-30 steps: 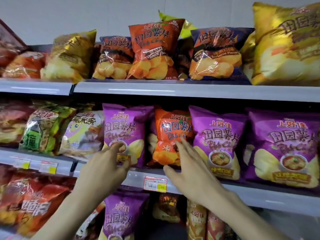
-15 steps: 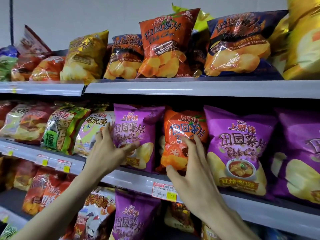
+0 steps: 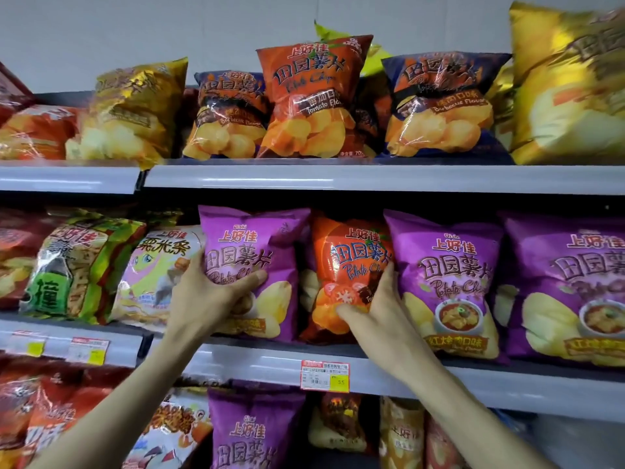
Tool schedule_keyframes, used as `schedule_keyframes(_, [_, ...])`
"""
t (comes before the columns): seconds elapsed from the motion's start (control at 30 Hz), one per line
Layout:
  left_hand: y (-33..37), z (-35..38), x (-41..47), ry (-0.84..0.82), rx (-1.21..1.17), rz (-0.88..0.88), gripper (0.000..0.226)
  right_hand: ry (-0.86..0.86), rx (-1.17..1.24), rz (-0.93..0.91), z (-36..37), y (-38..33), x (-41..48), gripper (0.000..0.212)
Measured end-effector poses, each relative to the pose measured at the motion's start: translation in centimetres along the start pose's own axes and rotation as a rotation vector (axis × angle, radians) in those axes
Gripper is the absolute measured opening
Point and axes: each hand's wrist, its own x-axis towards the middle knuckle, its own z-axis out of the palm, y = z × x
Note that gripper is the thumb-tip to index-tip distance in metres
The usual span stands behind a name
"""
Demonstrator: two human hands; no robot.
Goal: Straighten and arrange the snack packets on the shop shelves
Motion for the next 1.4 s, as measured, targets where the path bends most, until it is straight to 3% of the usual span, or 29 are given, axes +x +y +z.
schedule_keyframes(0.07, [0.8,-0.4,-1.2,-0.006,-0.098,0.068,0.054,0.0,-0.019,0.029,0.4,-0.5,0.4,0.113])
schedule_keyframes(0.13, [1.0,-0.5,-2.1,-0.021,-0.166,0.141,0.049,0.022,-0.017,0.036,0.9,-0.6,0.6,0.114])
schedule_keyframes(0.33, [-1.3,-0.9,-3.3,0.108,-0.293,0.22,0.094,0.155,0.015,-0.021,2.0,0.1,0.2,0.104])
schedule_keyframes(0.47, [-1.9,-0.3,-5.2,0.223,-0.338,0.306,0.092,0.213,0.011,-0.054,2.3,0.8,0.5,0.1])
schedule_keyframes(0.7, [-3.9,-1.8,-4.8,0.489,-0.512,0.309,0.09,0.245,0.123,-0.102,2.7,1.3,1.0,0.102])
schedule_keyframes(0.8, [-3.5,-2.7,-4.1,0.444,-0.576,0.344,0.086,0.192,0.15,-0.064,2.7,1.1,1.6,0.116])
schedule_keyframes(0.93, [-2.9,-4.1,-3.7,0.426,-0.636,0.383,0.075,-0.049,0.203,0.105,2.5,0.7,2.6,0.153])
schedule_keyframes(0.97, [-2.9,-4.5,-3.6,0.417,-0.64,0.388,0.071,-0.089,0.231,0.126,2.4,0.4,2.5,0.148])
schedule_keyframes(1.0, [-2.9,-4.8,-3.5,0.414,-0.639,0.388,0.068,-0.105,0.235,0.125,2.4,0.0,2.4,0.129])
schedule_keyframes(1.07, [-3.2,-5.7,-3.4,0.432,-0.656,0.396,0.07,-0.086,0.256,0.071,2.7,-0.6,2.3,0.065])
schedule_keyframes(1.1, [-3.5,-6.2,-3.4,0.446,-0.674,0.409,0.074,-0.067,0.28,0.046,3.0,-0.9,2.2,0.052])
schedule_keyframes(1.13, [-3.6,-6.8,-3.4,0.462,-0.689,0.421,0.077,-0.04,0.293,0.023,3.4,-0.9,2.2,0.054])
schedule_keyframes(1.23, [-4.0,-8.4,-3.5,0.504,-0.689,0.42,0.078,0.093,0.272,-0.032,5.8,-1.5,2.6,0.085])
schedule_keyframes(1.4, [-4.5,-10.9,-3.7,0.505,-0.607,0.354,0.076,0.119,0.279,-0.045,10.7,-3.8,3.0,0.083])
